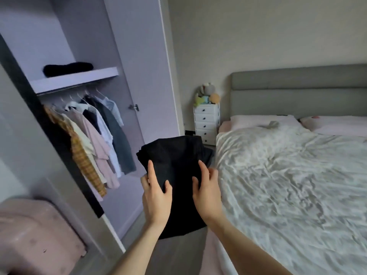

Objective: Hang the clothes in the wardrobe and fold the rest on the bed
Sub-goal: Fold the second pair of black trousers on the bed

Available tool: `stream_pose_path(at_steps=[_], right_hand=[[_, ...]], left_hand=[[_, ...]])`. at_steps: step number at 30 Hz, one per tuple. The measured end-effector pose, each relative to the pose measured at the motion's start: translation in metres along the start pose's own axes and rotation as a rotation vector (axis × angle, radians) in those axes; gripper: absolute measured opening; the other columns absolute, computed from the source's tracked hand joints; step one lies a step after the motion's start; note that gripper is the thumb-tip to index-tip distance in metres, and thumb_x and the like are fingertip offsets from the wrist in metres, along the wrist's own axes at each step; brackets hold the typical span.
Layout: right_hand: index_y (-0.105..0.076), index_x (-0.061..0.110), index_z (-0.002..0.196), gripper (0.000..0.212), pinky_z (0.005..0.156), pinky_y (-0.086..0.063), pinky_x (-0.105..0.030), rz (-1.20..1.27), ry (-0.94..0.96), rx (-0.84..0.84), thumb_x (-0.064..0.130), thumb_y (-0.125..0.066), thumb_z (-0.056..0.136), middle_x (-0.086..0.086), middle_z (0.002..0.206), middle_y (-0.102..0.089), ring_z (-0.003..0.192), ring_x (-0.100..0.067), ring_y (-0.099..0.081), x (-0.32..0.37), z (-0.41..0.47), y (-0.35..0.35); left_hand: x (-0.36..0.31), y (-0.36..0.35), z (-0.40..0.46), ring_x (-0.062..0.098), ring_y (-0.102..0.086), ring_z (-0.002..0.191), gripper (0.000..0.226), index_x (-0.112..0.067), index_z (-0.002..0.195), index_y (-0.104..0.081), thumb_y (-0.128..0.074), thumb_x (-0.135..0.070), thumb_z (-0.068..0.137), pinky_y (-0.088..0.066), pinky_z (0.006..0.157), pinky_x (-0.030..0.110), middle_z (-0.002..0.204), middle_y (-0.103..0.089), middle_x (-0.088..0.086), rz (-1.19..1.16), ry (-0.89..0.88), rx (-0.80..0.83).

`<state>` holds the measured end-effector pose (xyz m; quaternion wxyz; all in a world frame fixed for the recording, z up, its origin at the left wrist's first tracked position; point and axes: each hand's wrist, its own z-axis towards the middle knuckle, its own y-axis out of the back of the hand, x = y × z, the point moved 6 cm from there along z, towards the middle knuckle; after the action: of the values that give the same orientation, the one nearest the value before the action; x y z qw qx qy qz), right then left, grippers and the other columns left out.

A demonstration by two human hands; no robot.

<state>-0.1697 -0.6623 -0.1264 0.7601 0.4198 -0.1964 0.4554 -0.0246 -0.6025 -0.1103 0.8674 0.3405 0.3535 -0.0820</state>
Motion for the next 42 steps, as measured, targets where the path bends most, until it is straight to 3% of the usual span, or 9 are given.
stream_pose_path(at_steps=[6,10,16,19,24,29,33,36,42], right_hand=[[-0.032,0.021,0.136,0.048,0.052,-0.024,0.003,0.089,0.141,0.052,0.013,-0.053,0.094,0.003,0.125,-0.027,0.069,-0.001,-0.045,0.108,0.020,-0.074],[-0.038,0.016,0.133,0.040,0.062,-0.036,-0.007,0.112,0.187,0.070,0.013,-0.051,0.095,0.001,0.128,-0.028,0.072,-0.007,-0.050,0.129,0.032,-0.106],[-0.044,0.009,0.131,0.038,0.072,-0.042,-0.018,0.124,0.150,0.058,0.014,-0.053,0.094,-0.003,0.128,-0.032,0.076,-0.010,-0.052,0.109,0.064,-0.136],[-0.044,0.011,0.131,0.038,0.072,-0.037,-0.012,0.126,0.124,0.027,0.016,-0.054,0.094,0.001,0.129,-0.030,0.077,-0.002,-0.047,0.087,0.100,-0.151],[-0.046,0.009,0.129,0.037,0.070,-0.035,-0.010,0.191,0.151,-0.024,0.014,-0.055,0.094,-0.004,0.126,-0.034,0.072,-0.002,-0.045,0.057,0.206,-0.198],[-0.047,0.006,0.131,0.040,0.078,-0.038,-0.015,0.306,0.220,-0.072,0.014,-0.056,0.093,-0.003,0.123,-0.035,0.078,0.002,-0.047,0.049,0.332,-0.257],[-0.047,0.006,0.130,0.040,0.080,-0.034,-0.008,0.382,0.251,-0.086,0.013,-0.057,0.092,-0.004,0.122,-0.036,0.083,0.010,-0.045,0.053,0.438,-0.284],[-0.047,0.005,0.131,0.040,0.081,-0.033,-0.005,0.440,0.277,-0.101,0.012,-0.057,0.092,-0.006,0.122,-0.036,0.082,0.003,-0.040,0.067,0.498,-0.302],[-0.047,0.002,0.130,0.041,0.080,-0.025,0.009,0.608,0.361,-0.150,0.007,-0.057,0.091,0.000,0.119,-0.029,0.099,0.027,-0.033,0.104,0.577,-0.344]], left_hand=[[0.054,0.099,0.055,0.016,-0.051,0.059,0.075,-0.006,0.143,-0.036,-0.072,-0.001,0.077,-0.046,0.060,0.024,0.127,-0.041,0.020,0.006,-0.050,-0.230],[0.079,0.116,0.078,0.030,-0.062,0.088,0.074,-0.004,0.141,-0.038,-0.073,0.000,0.075,-0.049,0.070,0.028,0.128,-0.042,0.018,-0.006,-0.045,-0.274],[0.090,0.092,0.113,0.012,-0.054,0.062,0.071,-0.005,0.136,-0.045,-0.076,-0.001,0.072,-0.042,0.063,0.012,0.123,-0.048,0.017,-0.012,-0.068,-0.271],[0.091,0.060,0.148,0.020,-0.062,0.070,0.069,-0.011,0.141,-0.040,-0.071,-0.006,0.079,-0.054,0.063,0.025,0.131,-0.042,0.015,-0.047,-0.046,-0.228],[0.089,0.004,0.243,0.027,-0.063,0.083,0.068,-0.011,0.143,-0.036,-0.067,-0.007,0.083,-0.057,0.071,0.040,0.133,-0.039,0.015,-0.001,-0.069,-0.289],[0.084,-0.040,0.366,0.024,-0.061,0.077,0.067,-0.007,0.139,-0.042,-0.069,-0.001,0.079,-0.049,0.064,0.024,0.128,-0.043,0.019,0.015,-0.163,-0.410],[0.071,-0.066,0.466,0.024,-0.061,0.089,0.069,-0.011,0.143,-0.037,-0.068,-0.004,0.082,-0.048,0.076,0.024,0.133,-0.039,0.015,0.021,-0.194,-0.432],[0.059,-0.067,0.523,0.027,-0.064,0.081,0.068,-0.010,0.143,-0.037,-0.068,-0.005,0.082,-0.048,0.068,0.027,0.132,-0.041,0.017,0.080,-0.224,-0.475],[0.051,-0.052,0.611,0.028,-0.061,0.081,0.068,-0.008,0.143,-0.035,-0.066,-0.005,0.083,-0.056,0.060,0.040,0.130,-0.041,0.019,0.201,-0.330,-0.557]])
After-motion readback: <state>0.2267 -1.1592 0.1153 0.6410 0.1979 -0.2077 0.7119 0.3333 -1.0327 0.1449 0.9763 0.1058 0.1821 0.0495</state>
